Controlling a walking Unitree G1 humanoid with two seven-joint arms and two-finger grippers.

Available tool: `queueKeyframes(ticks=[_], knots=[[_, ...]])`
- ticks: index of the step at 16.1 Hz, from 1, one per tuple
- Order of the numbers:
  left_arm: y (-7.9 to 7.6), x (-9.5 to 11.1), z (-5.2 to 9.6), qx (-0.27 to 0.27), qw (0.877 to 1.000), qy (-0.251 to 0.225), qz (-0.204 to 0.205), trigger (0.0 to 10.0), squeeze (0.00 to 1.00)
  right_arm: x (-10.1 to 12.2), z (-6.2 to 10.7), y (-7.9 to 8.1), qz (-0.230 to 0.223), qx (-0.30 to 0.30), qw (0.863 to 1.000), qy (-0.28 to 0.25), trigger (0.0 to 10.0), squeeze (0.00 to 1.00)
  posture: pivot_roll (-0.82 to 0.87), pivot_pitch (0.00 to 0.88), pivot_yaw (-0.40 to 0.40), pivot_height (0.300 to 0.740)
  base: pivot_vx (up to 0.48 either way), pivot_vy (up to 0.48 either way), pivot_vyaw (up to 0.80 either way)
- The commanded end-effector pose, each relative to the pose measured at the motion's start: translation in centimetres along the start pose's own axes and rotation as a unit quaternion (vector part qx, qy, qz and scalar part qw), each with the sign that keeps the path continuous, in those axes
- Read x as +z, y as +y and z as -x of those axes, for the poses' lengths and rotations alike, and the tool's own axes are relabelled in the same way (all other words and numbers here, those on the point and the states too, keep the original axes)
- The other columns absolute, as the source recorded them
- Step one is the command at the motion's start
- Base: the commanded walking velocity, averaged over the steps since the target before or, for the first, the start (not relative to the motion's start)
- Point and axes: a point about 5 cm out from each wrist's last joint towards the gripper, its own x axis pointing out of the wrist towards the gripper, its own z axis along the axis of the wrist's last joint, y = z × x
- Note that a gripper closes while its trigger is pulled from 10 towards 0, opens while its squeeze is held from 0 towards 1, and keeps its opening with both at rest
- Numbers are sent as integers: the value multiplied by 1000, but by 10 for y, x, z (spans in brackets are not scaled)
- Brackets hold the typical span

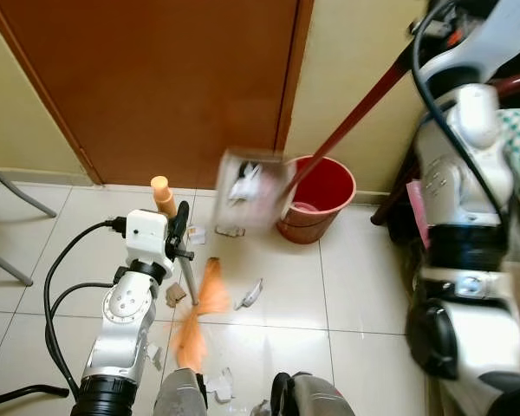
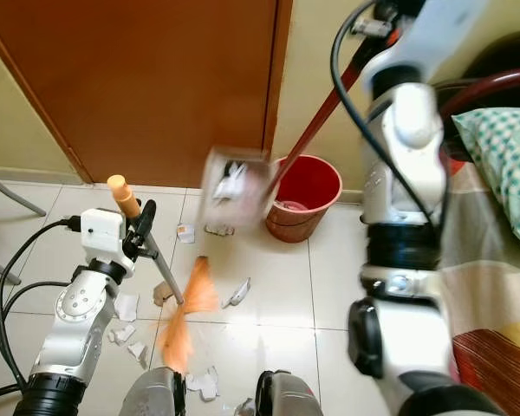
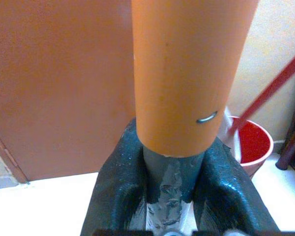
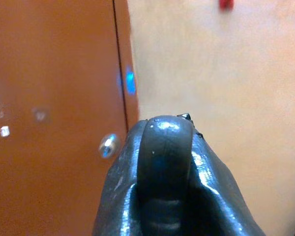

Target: Sweep floor

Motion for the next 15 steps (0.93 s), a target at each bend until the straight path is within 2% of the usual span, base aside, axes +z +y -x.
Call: queueKeyframes(ticks=[1, 3, 4, 7, 10, 11, 15], knots=[[-4, -13, 4, -6, 999, 34, 6, 10000, 0, 22, -8, 2, 26, 17, 998, -56, 10000, 0, -1, 80, -40, 740, 0, 0, 0], [-5, -13, 3, -8, 999, 34, 5, 10000, 0, 26, -11, 5, 86, 45, 992, -79, 10000, 0, 3, 81, -40, 740, 0, 0, 0], [-5, -12, 3, -9, 999, 34, 5, 10000, 0, 26, -11, 7, 98, 51, 990, -83, 10000, 0, 3, 81, -40, 740, 0, 0, 0], [-5, -12, 2, -9, 999, 33, 3, 10000, 0, 19, -9, 13, 193, 85, 971, -111, 10000, 0, 10, 87, -40, 740, 0, 0, 0], [-5, -12, 2, -9, 999, 33, 2, 10000, 0, 15, -6, 22, 237, 107, 956, -133, 10000, 0, 10, 87, -40, 740, 0, 0, 0], [-5, -12, 2, -10, 999, 33, 1, 10000, 0, 10, -1, 33, 256, 124, 947, -145, 10000, 0, 13, 89, -39, 740, 0, 0, 0], [-6, -11, 2, -9, 999, 31, 0, 10000, 0, -4, 6, 45, 272, 145, 939, -151, 10000, 0, 22, 93, -43, 740, 0, 0, 0]])
